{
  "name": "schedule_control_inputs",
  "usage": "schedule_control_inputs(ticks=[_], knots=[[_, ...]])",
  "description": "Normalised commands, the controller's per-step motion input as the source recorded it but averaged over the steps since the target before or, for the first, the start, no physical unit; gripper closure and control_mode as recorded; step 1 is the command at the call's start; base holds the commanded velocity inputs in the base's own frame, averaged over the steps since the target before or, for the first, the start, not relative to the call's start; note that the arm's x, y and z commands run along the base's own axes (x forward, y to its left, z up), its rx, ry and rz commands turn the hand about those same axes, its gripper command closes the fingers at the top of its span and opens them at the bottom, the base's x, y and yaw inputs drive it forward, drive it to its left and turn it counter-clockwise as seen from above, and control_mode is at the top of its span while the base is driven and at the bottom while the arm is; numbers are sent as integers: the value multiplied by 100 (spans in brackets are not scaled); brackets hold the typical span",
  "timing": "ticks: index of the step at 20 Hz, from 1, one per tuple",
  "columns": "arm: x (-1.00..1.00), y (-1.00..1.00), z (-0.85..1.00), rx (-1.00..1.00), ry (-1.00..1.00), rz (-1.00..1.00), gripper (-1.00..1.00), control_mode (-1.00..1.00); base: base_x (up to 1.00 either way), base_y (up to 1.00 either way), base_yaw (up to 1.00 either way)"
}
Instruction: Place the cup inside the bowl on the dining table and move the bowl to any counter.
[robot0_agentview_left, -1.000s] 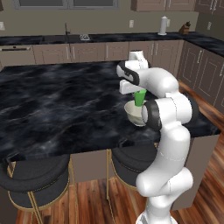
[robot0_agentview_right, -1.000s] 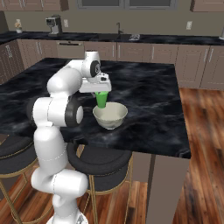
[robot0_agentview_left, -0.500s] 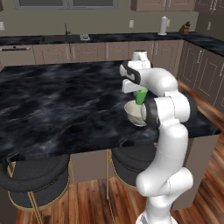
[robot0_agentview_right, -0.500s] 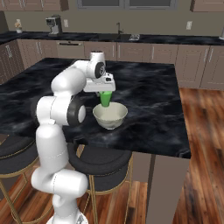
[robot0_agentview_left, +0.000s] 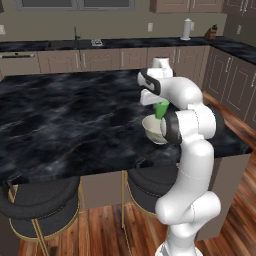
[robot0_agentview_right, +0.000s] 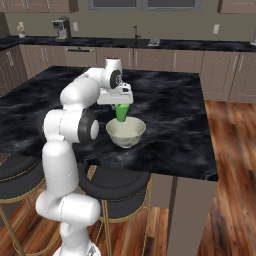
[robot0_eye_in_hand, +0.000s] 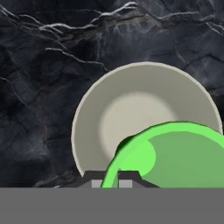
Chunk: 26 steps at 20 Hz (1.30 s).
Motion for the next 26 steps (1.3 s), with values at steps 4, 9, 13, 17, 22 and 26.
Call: schedule_control_inputs(ticks=[4,9,13,17,22,26], knots=[[0,-16,-3,0,0,0,100,-100,0,0,0],[0,-8,-11,0,0,0,100,-100,0,0,0],[0,0,-26,0,0,0,100,-100,0,0,0],[0,0,-26,0,0,0,100,-100,0,0,0],[0,0,-22,0,0,0,100,-100,0,0,0],[0,0,-26,0,0,0,100,-100,0,0,0]])
